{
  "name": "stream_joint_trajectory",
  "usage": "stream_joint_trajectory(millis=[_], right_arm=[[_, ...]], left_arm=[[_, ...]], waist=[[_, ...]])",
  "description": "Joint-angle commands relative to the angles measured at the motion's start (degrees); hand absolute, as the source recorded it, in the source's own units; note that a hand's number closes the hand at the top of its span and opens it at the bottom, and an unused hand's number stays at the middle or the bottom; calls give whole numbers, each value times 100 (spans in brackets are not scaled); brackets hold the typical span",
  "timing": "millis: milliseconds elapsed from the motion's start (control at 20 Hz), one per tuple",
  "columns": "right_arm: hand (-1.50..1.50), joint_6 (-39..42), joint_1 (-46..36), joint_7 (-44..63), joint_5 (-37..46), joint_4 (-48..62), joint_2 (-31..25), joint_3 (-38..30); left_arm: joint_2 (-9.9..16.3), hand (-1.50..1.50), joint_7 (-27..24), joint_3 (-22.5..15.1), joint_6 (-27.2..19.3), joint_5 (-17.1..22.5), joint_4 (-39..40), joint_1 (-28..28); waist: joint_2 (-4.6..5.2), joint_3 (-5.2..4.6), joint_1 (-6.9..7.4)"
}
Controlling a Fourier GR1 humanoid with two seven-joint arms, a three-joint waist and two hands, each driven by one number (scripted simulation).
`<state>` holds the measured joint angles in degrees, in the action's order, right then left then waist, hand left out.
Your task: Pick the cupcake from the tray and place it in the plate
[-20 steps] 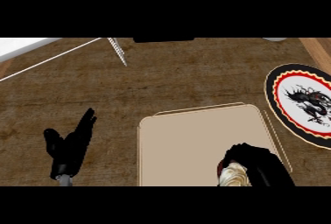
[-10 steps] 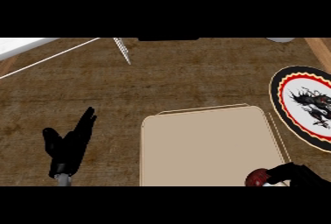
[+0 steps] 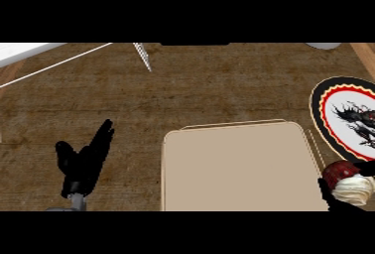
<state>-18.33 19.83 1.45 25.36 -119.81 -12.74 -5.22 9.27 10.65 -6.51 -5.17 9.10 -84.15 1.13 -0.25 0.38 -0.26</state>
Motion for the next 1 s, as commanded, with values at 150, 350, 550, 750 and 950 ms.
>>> stream_joint_trajectory(millis=[150,350,550,750,950], right_arm=[[150,-156,-1727,-536,-974,2221,-751,-1748],[150,-158,-2508,-1433,-1092,3830,-1080,-1954],[150,40,-3284,-2324,-1353,5571,-1555,-2308],[150,229,-4205,-2603,-1336,6878,-2122,-2435],[150,238,-4347,-2410,-981,8120,-2382,-2340]], left_arm=[[-293,0,62,-244,-140,-187,180,37],[-261,0,-89,-61,30,-93,591,-173],[-222,0,26,-90,68,-79,250,1],[-274,0,242,-166,6,-155,186,-18],[-94,0,562,-62,21,-157,8,-350]], waist=[[55,-26,103],[63,-29,97],[64,-25,154],[66,-26,177],[112,-18,268]])
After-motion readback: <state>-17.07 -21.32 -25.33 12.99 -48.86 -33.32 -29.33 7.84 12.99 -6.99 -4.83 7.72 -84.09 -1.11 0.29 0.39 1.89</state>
